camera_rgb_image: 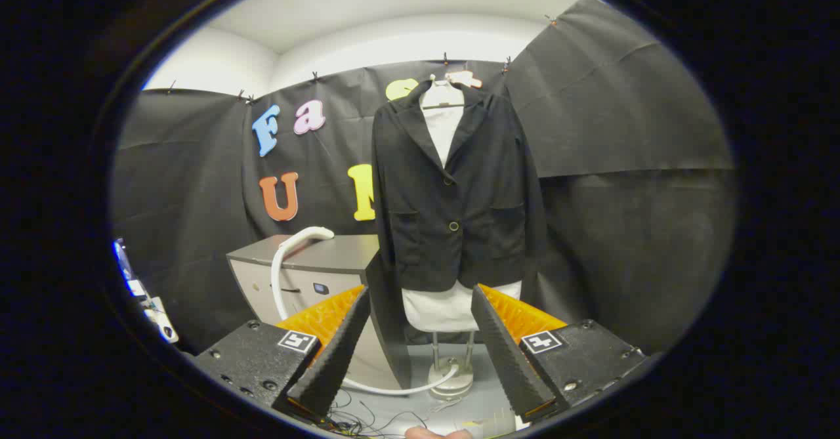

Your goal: Iron the clothes twice with a garment steamer, once on the left side and once on the right side.

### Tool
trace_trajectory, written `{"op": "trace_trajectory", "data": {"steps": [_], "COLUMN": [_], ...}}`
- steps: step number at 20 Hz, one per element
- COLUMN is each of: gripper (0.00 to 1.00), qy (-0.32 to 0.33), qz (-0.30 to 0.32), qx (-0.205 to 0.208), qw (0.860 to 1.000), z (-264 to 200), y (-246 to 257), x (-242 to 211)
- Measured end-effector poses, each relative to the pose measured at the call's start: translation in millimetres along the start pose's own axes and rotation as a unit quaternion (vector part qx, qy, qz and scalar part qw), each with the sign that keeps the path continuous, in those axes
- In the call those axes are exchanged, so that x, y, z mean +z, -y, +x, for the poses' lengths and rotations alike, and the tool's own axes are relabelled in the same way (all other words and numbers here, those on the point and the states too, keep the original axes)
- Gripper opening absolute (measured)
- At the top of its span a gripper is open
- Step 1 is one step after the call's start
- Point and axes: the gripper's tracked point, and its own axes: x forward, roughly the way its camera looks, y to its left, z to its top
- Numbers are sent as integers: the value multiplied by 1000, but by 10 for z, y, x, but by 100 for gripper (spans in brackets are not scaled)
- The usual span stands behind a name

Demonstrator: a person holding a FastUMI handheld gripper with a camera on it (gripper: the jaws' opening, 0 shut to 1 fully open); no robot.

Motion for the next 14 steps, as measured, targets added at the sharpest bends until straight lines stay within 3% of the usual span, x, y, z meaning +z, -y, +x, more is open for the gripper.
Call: {"op": "trace_trajectory", "data": {"steps": [14], "gripper": [98], "qy": [-5], "qz": [-12], "qx": [8], "qw": [1000], "z": [178], "y": [-332], "x": [122]}}
